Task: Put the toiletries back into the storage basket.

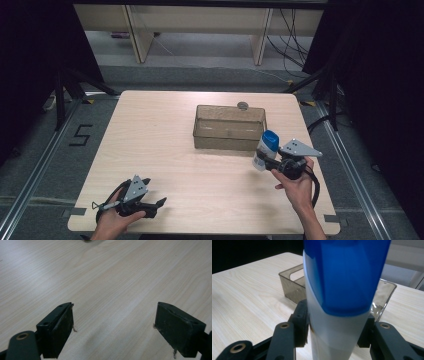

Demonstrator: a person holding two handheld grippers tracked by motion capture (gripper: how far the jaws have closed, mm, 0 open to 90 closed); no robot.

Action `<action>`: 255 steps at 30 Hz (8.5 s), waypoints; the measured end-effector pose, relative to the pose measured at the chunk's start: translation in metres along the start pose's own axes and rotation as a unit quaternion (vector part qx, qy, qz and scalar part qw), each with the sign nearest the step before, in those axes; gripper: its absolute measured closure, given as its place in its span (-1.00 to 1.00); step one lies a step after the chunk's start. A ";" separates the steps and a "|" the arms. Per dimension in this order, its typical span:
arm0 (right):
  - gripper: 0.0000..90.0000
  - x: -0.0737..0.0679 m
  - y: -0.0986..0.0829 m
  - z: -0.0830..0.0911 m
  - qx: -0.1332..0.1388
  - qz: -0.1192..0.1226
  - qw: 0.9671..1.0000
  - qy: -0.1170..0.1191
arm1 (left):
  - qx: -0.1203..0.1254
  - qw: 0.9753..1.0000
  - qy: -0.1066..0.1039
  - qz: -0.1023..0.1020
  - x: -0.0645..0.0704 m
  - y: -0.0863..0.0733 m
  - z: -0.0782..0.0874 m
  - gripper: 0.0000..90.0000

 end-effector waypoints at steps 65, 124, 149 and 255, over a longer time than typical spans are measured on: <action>0.24 0.046 0.067 -0.065 -0.007 0.002 0.999 -0.035 | -0.007 1.000 0.003 -0.008 -0.003 0.000 0.002 -0.66; 0.24 0.067 0.009 -0.101 -0.060 -0.016 0.996 -0.067 | -0.006 1.000 0.002 -0.007 -0.002 0.000 0.001 -0.66; 0.24 0.069 -0.005 -0.101 -0.078 -0.008 0.994 -0.073 | -0.006 1.000 0.005 -0.010 -0.003 0.000 0.002 -0.66; -0.35 0.059 0.010 -0.056 0.002 -0.041 0.996 -0.083 | -0.006 1.000 0.004 -0.004 -0.002 0.000 0.001 -0.66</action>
Point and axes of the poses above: each handheld gripper's, and its own axes: z roughly backward along the jaws, y roughly out of its top, x roughly to its right, the point moved 1 cm from there along -z, roughly forward along the jaws, and after that the axes turned 14 degrees about x, right-handed, at the moved point
